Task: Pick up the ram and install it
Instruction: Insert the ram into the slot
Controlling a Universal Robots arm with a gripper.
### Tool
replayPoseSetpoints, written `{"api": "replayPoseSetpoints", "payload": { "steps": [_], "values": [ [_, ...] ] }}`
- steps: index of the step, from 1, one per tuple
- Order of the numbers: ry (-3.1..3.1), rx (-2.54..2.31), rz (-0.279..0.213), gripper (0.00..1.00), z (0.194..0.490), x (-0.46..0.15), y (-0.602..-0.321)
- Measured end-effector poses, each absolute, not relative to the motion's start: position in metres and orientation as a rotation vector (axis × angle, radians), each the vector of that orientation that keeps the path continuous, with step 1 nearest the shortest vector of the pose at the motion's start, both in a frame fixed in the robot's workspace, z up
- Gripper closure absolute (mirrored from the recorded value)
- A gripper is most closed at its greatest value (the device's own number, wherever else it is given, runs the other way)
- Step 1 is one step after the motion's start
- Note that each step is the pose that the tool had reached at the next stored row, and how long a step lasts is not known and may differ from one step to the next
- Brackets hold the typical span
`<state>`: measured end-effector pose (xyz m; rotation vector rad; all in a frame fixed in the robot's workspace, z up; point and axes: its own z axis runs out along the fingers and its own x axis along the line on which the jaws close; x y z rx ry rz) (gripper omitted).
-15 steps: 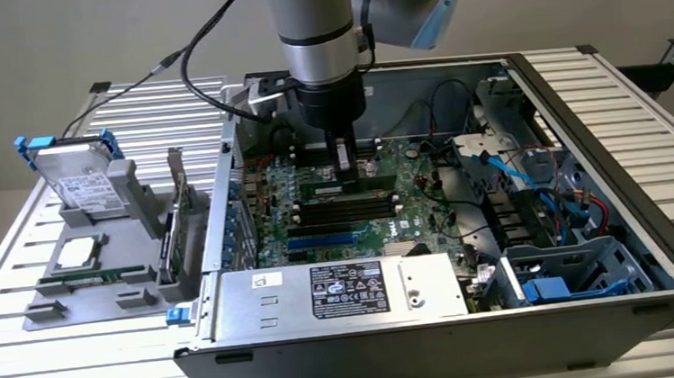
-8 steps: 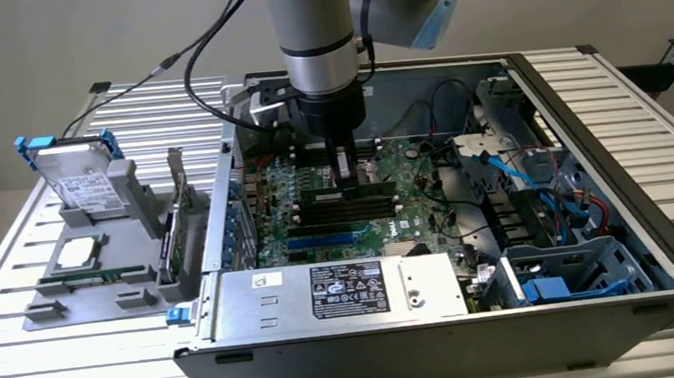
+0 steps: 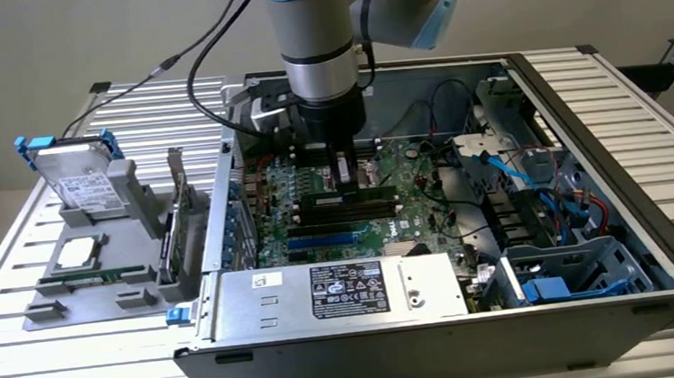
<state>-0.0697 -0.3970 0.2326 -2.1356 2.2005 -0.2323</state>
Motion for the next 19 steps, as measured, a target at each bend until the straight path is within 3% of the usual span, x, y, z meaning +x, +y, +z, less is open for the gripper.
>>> {"api": "replayPoseSetpoints", "payload": {
  "steps": [19],
  "values": [
    [2.208, -2.137, -0.244, 0.85, 0.2261, -0.0698, -0.397]
  ]
}}
